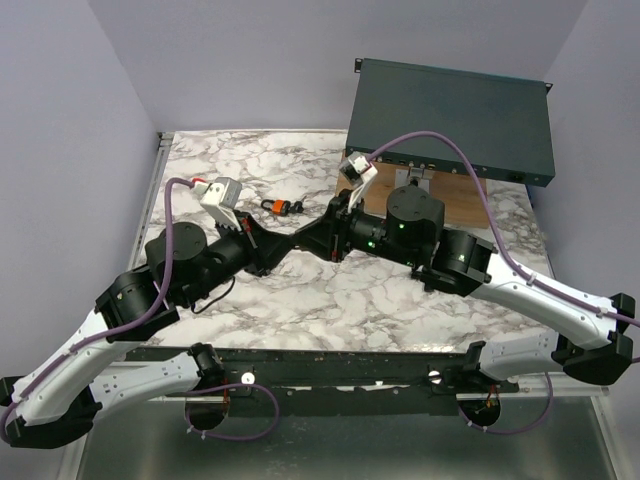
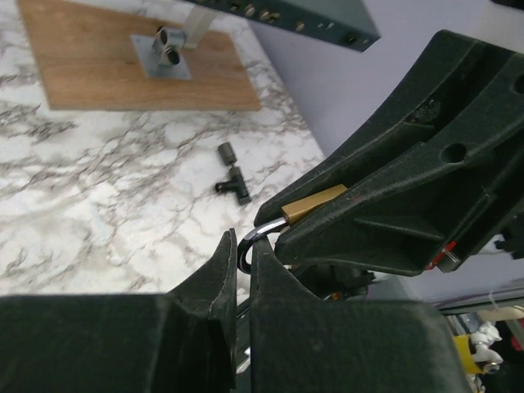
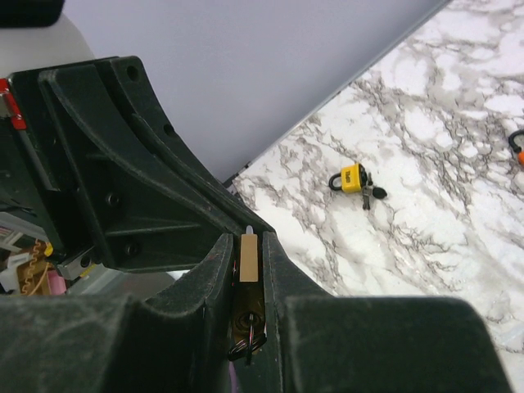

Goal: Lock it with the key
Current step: Lock the lock.

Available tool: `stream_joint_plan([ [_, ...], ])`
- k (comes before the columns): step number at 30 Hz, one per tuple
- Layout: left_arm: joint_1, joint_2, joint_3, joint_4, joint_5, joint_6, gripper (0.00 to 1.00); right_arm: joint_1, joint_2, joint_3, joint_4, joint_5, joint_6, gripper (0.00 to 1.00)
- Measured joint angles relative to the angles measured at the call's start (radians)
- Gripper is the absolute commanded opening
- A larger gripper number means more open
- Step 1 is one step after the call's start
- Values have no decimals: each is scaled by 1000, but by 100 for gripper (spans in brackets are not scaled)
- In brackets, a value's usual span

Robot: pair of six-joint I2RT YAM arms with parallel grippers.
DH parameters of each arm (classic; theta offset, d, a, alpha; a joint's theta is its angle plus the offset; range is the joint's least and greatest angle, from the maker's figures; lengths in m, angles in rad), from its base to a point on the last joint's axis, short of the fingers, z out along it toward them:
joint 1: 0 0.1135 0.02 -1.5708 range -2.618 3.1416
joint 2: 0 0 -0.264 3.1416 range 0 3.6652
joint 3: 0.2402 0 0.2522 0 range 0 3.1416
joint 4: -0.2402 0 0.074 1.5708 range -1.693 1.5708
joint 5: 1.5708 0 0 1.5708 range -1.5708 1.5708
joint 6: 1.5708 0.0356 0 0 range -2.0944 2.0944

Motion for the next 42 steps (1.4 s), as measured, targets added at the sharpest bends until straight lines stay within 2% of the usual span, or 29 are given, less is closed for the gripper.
stream_joint_plan([
  [11,-40,-57,-18,211,39,33,0,16,-58,46,45,8,0,23],
  [15,-50,-55,-19,250,72,33,0,23,-68,46,60,10,2,40],
  [20,-58,-47,-20,282,109,29,0,27,-89,34,67,10,3,51],
  [24,-64,-43,-21,297,130,24,0,27,-115,17,65,19,-1,66],
  [29,-69,-43,-27,317,154,22,0,27,-139,-4,61,43,-15,78],
  [40,-72,-37,-27,339,187,23,0,27,-174,-30,63,72,-56,100],
  [42,-74,-37,-27,338,186,23,0,27,-184,-40,63,79,-63,100],
])
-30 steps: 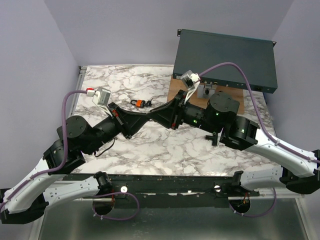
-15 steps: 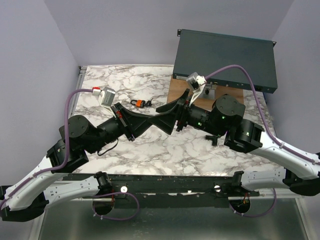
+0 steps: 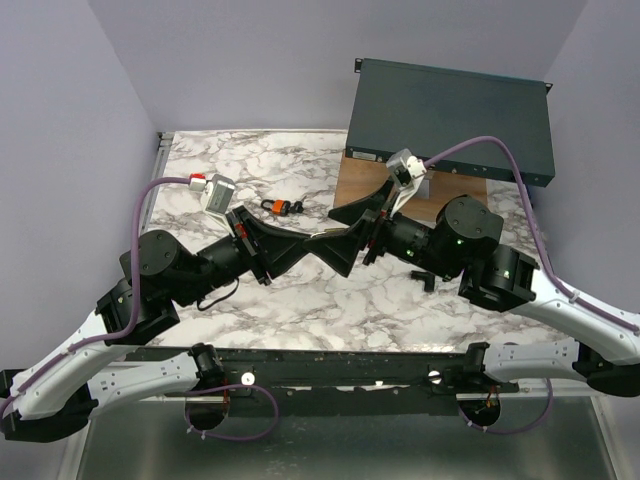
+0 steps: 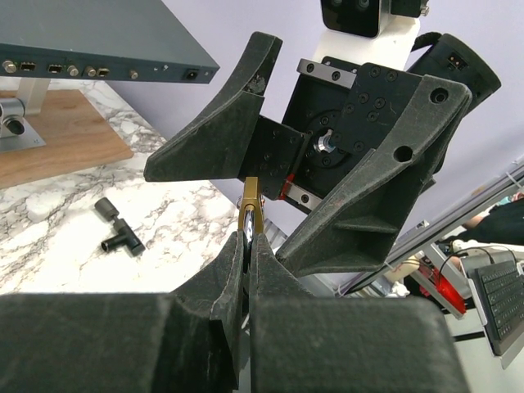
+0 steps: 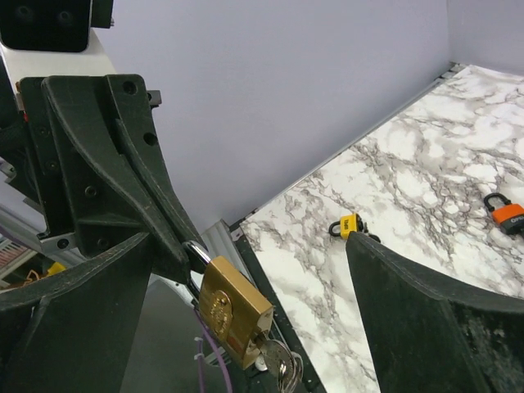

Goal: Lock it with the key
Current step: Lock the lock.

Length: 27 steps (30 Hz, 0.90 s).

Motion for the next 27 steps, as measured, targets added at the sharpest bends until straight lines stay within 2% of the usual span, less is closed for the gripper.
stream_joint_plan([
  [20,1,11,15,5,5,13,0,-2,-89,-48,-50,47,-79,100],
  [27,81,13,15,19,81,16,0,-3,-112,-66,-79,55,-115,100],
])
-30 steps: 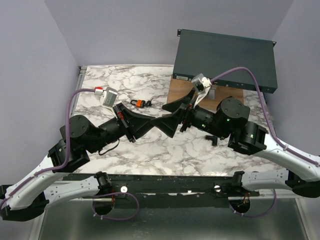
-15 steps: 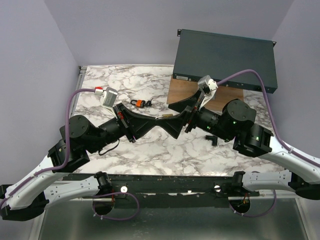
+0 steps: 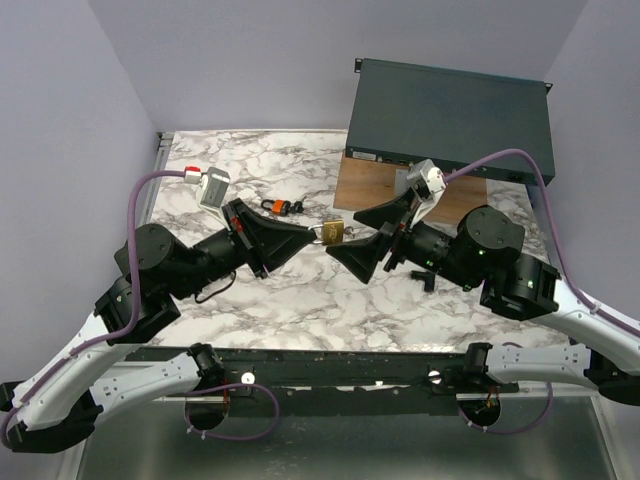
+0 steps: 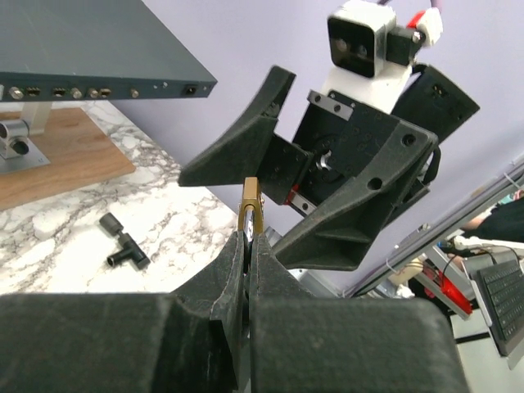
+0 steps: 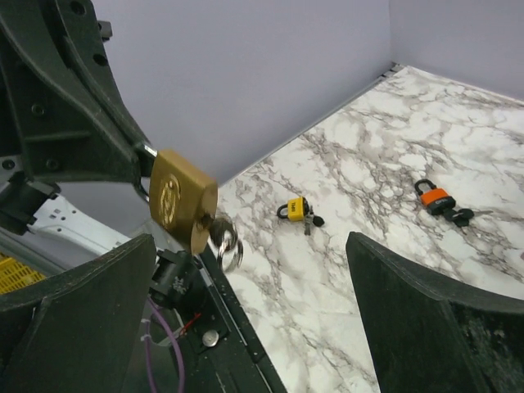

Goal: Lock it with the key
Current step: Lock the lock.

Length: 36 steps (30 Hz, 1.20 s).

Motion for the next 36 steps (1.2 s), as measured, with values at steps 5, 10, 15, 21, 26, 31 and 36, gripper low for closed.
stream_joint_plan([
  [5,118,2,-4,34,114,-21,0,-5,-36,-20,-27,33,-29,100],
  [10,208,2,-13,57,217,-32,0,-54,-32,-21,-31,34,-42,100],
  [15,272,2,-13,57,302,-30,0,-227,-9,-28,-18,-148,-40,100],
  [21,328,-2,-6,20,364,7,0,-505,30,-92,90,-596,13,95],
  [26,376,-13,0,-26,402,31,0,-595,55,-149,310,-940,143,92],
  [31,394,-13,28,-56,439,52,0,-602,100,-176,610,-1134,336,84],
  [36,397,-11,41,-56,484,55,0,-599,163,-162,690,-1175,403,74],
])
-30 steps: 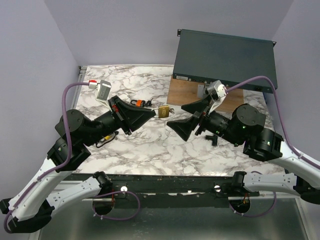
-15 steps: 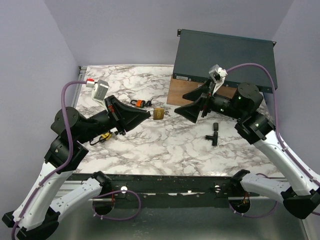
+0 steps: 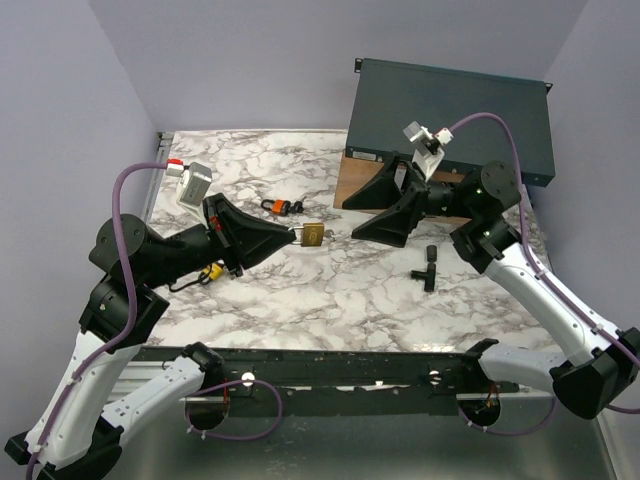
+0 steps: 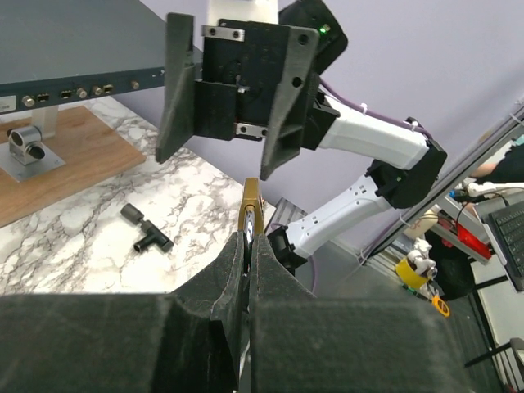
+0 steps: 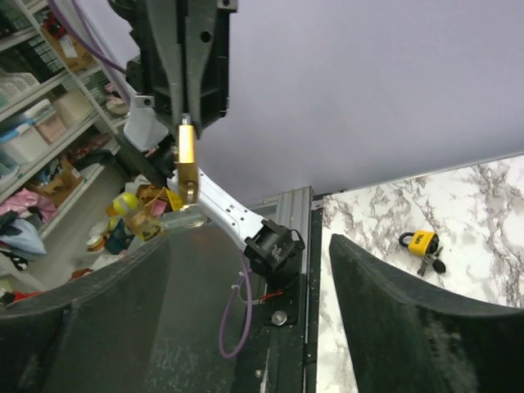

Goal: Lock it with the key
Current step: Lock the lock.

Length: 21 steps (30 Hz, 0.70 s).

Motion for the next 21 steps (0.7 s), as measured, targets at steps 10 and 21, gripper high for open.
stream_joint_plan([
  [10,0,18,1,1,21,-2,0,100,40,71,-61,47,-31,52],
  [21,0,19,1,20,23,-11,0,150,39,79,-137,87,-76,36],
])
